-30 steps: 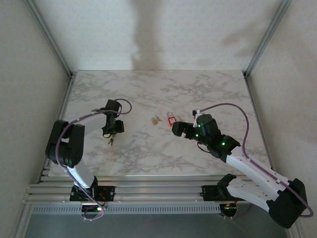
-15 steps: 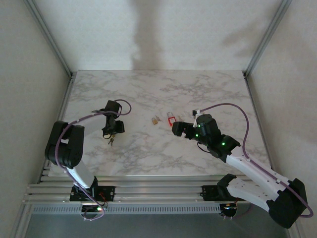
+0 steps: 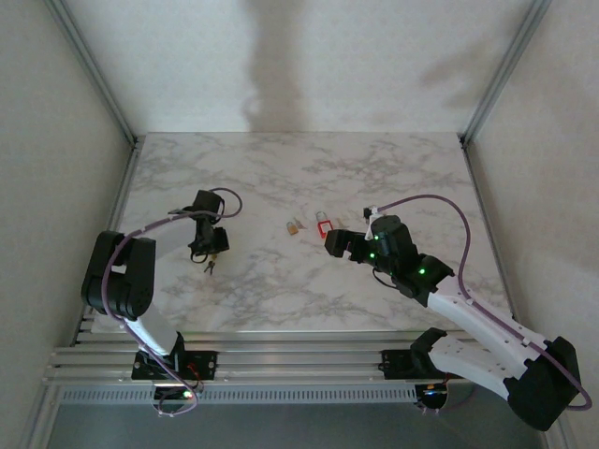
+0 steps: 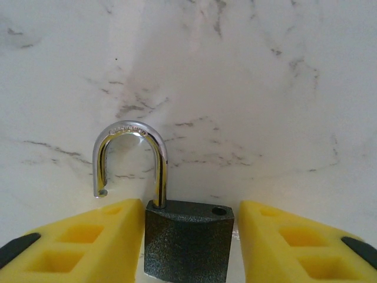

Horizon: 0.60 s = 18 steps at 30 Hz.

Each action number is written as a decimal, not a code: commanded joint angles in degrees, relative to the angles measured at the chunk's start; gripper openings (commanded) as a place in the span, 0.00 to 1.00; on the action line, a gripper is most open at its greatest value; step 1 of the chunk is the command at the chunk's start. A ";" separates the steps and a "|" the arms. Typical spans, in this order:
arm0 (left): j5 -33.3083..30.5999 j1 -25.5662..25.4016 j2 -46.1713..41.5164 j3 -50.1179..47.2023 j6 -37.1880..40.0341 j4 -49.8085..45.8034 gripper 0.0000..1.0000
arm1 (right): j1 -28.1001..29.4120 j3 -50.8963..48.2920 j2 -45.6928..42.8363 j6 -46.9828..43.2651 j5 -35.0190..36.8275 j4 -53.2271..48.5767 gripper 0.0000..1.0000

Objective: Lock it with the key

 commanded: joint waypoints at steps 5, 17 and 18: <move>1.60 0.60 1.48 -2.33 -0.97 -6.23 0.40 | -0.35 -0.86 -1.11 -0.68 0.94 -0.05 0.99; 1.76 0.12 3.35 -2.51 -0.81 -5.79 0.26 | -0.35 -0.83 -1.13 -0.71 1.02 -0.11 0.99; 1.76 0.00 3.35 -2.59 -0.84 -5.70 0.24 | -0.34 -0.82 -1.13 -0.78 1.04 -0.10 0.99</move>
